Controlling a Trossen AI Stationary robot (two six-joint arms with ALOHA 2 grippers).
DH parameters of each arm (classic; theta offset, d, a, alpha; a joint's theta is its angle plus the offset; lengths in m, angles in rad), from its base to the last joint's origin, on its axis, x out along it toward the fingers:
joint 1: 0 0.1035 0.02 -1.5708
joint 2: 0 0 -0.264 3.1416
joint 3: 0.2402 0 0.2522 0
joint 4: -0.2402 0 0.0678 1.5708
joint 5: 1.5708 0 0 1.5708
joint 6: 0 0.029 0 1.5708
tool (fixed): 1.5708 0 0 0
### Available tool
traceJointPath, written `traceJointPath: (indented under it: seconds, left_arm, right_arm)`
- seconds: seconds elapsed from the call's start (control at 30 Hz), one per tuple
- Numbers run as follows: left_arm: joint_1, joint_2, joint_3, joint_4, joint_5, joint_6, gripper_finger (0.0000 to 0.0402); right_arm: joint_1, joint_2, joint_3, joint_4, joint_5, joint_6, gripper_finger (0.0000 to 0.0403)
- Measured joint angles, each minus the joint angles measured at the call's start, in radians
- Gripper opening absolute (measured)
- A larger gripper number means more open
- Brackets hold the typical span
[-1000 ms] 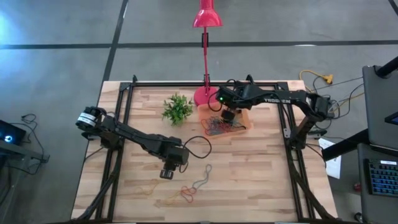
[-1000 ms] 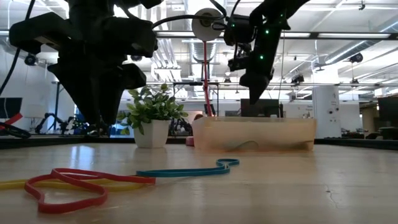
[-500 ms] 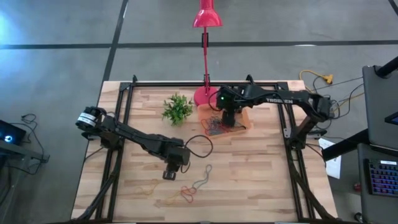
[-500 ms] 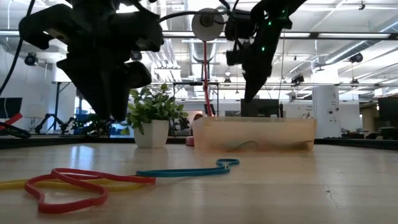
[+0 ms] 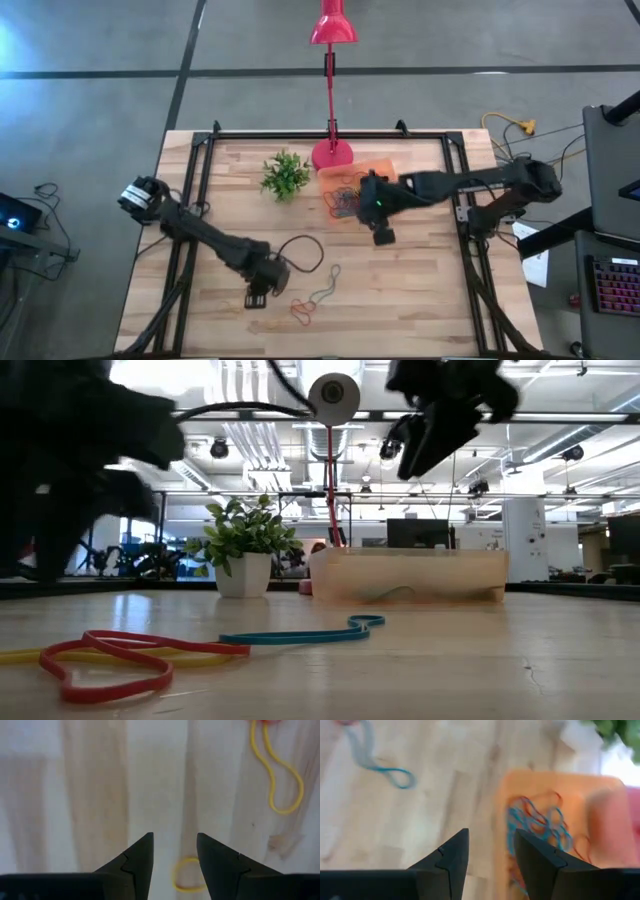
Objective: Pick and place rubber bands into bin
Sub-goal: Put the left yellow rubberband into the orange container
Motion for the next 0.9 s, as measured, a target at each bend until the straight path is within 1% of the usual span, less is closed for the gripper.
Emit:
traceJointPath:
  seconds: [0.2,0.33,0.5,0.63,0.73,0.9]
  left_arm:
    - [-0.104,0.0,-0.005,0.0,-0.006,-0.189,0.0134]
    - [-0.156,0.0,0.002,0.001,-0.022,-0.298,0.0134]
    - [-0.222,0.0,-0.016,-0.002,-0.064,-0.441,0.0134]
    - [-0.26,0.002,-0.031,-0.025,-0.077,-0.452,0.0134]
    - [-0.293,0.002,-0.04,-0.023,-0.077,-0.462,0.0134]
    - [-0.353,0.001,-0.054,-0.02,-0.047,-0.485,0.0134]
  right_arm:
    - [0.133,-0.148,-0.174,0.193,0.002,0.044,0.0145]
    - [0.205,-0.239,-0.28,0.313,0.05,0.1,0.0144]
    - [0.279,-0.296,-0.392,0.421,0.086,0.157,0.0144]
    - [0.333,-0.298,-0.439,0.473,0.112,0.193,0.0144]
    - [0.376,-0.294,-0.449,0.508,0.129,0.206,0.0144]
    - [0.456,-0.289,-0.449,0.553,0.232,0.209,0.0144]
